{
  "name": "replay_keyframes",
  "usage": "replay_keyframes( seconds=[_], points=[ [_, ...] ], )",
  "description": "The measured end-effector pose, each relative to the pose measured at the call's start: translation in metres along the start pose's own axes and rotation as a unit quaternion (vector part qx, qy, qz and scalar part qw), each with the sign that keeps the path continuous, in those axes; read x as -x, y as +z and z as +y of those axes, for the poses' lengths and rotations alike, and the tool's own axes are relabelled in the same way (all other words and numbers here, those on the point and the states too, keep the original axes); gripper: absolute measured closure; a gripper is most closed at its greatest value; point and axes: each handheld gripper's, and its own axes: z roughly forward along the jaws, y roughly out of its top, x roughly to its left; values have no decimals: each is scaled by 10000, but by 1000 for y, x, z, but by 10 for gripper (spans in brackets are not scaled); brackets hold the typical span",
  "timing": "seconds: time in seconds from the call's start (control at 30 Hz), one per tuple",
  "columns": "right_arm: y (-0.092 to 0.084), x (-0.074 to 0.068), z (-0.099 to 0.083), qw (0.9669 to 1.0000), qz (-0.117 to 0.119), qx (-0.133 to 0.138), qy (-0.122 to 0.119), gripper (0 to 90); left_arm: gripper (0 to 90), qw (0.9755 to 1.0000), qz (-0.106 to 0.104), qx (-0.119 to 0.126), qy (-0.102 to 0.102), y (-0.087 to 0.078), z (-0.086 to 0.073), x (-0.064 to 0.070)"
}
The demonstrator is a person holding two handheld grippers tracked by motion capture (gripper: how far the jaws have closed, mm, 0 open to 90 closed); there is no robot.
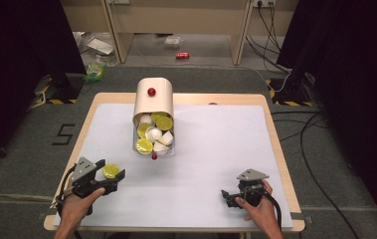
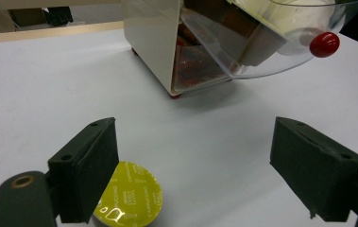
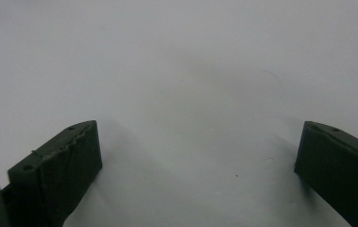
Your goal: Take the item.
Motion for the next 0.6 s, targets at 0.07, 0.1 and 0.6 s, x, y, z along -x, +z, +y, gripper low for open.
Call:
replay_keyframes(
  seconds=[0.07,0.1,0.6],
  points=[
    [0,0,0,10000,0,-3,6,14,156,10000,-13,-17,23,2,1,2],
    [0,0,0,10000,0,-3,6,14,156,10000,-13,-17,23,2,1,2],
    [0,0,0,10000,4,-2,17,14,156,9999,-87,42,120,14,15,11]
  ],
)
